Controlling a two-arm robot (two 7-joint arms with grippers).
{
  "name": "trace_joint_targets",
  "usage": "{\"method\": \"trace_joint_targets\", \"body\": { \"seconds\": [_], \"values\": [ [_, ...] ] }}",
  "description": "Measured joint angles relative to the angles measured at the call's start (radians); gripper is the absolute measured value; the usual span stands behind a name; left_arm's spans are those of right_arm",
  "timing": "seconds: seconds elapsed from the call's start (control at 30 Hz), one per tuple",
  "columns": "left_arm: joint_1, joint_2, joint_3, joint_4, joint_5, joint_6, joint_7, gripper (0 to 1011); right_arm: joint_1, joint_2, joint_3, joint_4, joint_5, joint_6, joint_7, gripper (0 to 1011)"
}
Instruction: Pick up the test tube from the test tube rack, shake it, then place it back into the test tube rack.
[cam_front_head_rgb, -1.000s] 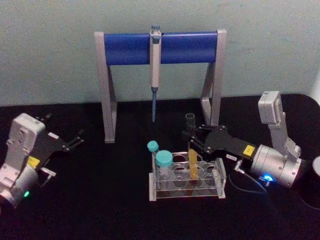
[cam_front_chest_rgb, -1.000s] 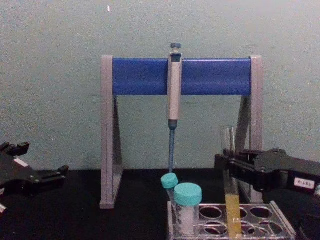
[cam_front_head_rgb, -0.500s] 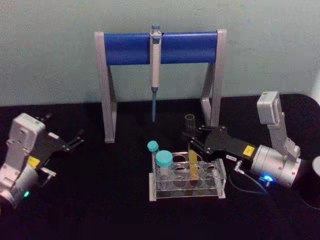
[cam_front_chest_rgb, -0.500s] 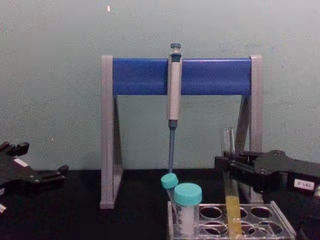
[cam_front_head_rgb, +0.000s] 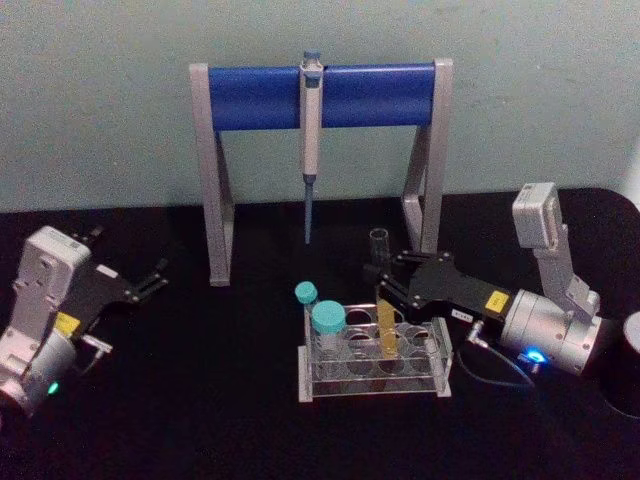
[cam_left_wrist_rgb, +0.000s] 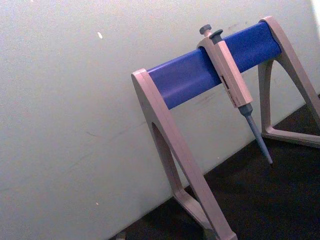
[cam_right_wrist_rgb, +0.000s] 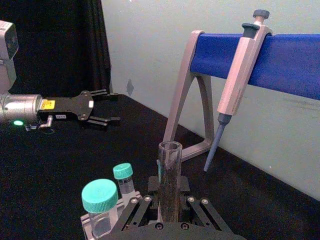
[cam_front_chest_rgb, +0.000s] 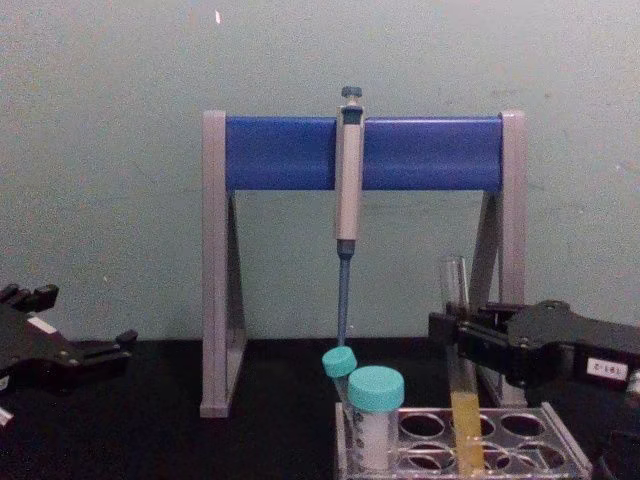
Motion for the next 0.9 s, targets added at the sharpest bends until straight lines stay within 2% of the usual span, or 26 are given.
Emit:
{"method": "trace_joint_targets", "body": {
  "seconds": [0.2,0.67,0.77,0.9],
  "values": [
    [0.0,0.0,0.0,0.0,0.0,0.0,0.0,1001,0.0,0.0,0.0,0.0,0.0,0.0,0.0,237],
    [0.0,0.0,0.0,0.0,0.0,0.0,0.0,1001,-0.001,0.0,0.001,0.0,-0.001,0.0,0.001,664],
    [0.0,0.0,0.0,0.0,0.0,0.0,0.0,1001,-0.001,0.0,0.002,0.0,0.0,0.0,0.001,785],
    [0.0,0.0,0.0,0.0,0.0,0.0,0.0,1001,-0.001,0.0,0.002,0.0,0.0,0.0,0.001,867]
  ]
}}
